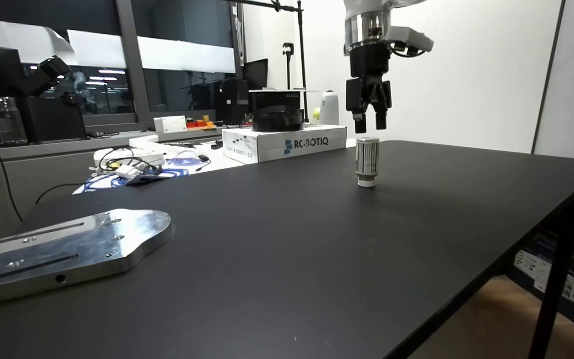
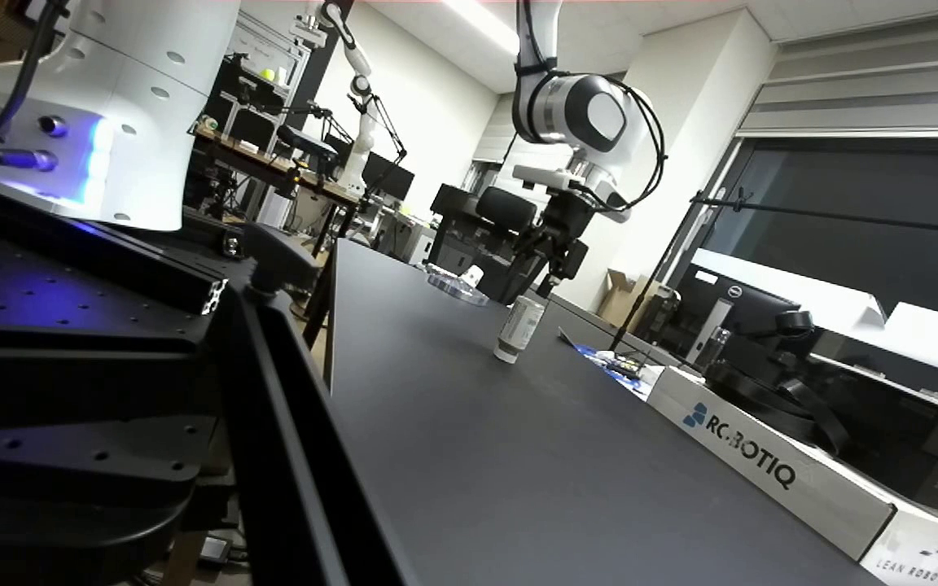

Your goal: Pick the bottle and move it slightly down the table

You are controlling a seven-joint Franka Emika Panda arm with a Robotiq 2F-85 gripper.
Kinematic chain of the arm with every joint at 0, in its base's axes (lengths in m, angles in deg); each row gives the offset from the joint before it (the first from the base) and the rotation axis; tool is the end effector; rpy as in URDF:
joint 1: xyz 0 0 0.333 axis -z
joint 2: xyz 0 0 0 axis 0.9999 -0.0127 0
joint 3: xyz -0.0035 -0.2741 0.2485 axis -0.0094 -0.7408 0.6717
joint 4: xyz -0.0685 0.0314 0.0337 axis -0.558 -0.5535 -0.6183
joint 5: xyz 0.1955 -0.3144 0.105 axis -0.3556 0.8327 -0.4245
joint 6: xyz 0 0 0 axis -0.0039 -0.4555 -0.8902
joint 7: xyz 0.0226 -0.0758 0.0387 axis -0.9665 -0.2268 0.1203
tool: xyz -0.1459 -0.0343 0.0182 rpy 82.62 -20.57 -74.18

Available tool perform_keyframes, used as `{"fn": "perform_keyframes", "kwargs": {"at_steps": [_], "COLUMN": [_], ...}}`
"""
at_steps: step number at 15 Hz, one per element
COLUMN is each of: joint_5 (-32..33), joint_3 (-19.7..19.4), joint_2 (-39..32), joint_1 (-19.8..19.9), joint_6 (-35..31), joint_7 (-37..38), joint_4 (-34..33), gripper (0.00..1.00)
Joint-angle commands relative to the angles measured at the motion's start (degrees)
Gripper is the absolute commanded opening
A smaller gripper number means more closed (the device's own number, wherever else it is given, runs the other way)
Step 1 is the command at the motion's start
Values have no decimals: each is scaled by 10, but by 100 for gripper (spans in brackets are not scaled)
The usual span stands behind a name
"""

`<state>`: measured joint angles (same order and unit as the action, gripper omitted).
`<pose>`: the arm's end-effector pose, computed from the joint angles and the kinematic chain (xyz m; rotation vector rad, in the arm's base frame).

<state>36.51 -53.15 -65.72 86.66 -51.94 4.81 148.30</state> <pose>0.5701 0.0597 0.2670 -3.1201 -0.1827 0.1149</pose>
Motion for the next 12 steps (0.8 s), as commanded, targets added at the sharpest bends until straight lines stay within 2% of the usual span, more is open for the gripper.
{"fn": "perform_keyframes", "kwargs": {"at_steps": [1,10,11,12], "joint_5": [15,39,43,45], "joint_3": [-9,-20,-21,-22], "joint_2": [-14,-30,-33,-37], "joint_1": [-7,-9,-9,-9], "joint_6": [-3,-17,-23,-24], "joint_7": [16,22,24,21], "joint_4": [-14,-16,-17,-19], "gripper": [100,100,75,74]}}
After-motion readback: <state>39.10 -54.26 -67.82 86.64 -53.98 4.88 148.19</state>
